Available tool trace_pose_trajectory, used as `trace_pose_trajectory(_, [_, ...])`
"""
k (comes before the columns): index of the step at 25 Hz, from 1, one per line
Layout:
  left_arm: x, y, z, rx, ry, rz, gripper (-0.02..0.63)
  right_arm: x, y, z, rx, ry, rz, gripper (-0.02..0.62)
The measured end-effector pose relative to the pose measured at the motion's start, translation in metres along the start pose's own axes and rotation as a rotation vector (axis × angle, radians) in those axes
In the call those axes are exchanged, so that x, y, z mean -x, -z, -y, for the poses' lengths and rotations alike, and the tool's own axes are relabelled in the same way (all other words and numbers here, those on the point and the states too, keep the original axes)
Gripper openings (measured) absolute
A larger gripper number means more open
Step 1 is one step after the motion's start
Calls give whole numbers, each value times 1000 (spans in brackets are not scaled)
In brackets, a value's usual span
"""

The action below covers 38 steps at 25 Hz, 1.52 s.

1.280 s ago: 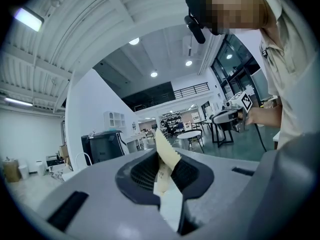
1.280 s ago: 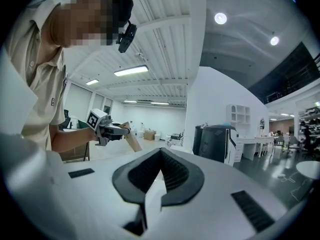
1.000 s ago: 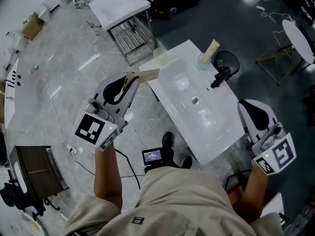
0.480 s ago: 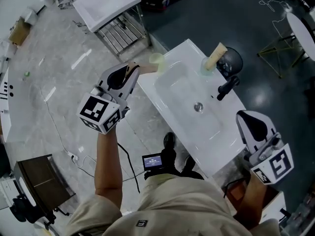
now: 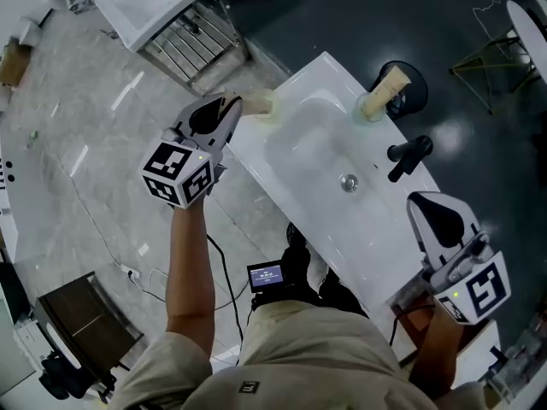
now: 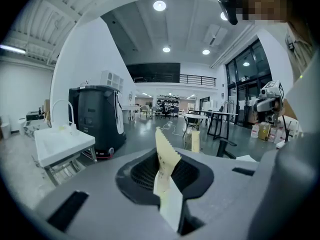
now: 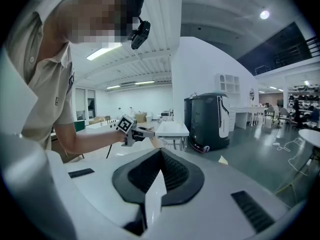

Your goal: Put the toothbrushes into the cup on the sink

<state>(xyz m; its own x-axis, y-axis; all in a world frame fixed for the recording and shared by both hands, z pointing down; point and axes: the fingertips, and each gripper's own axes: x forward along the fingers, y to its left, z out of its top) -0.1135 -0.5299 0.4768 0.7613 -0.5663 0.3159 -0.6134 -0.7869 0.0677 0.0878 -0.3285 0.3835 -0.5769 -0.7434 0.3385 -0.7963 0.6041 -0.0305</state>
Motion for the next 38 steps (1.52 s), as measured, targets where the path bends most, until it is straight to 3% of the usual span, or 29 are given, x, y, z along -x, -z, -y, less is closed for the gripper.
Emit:
trace_pose_trajectory(12, [-46,60,-29,109,66,-107,54,-41,13,8,-33,-13,-45,5])
trace_pose_trajectory(20, [-60,72,-30,121,88,-94,55,-44,22,5,-41,-13,-85,5])
trace_pose_trajectory(29, [-51,60,-35,52,25,-43,104,-40,22,-4,-55,-27,-74,5])
trace_pose_trajectory(38, [-22,19,-32,-59,-52,38,138,-27,14,-20,-36,-48,-48,5])
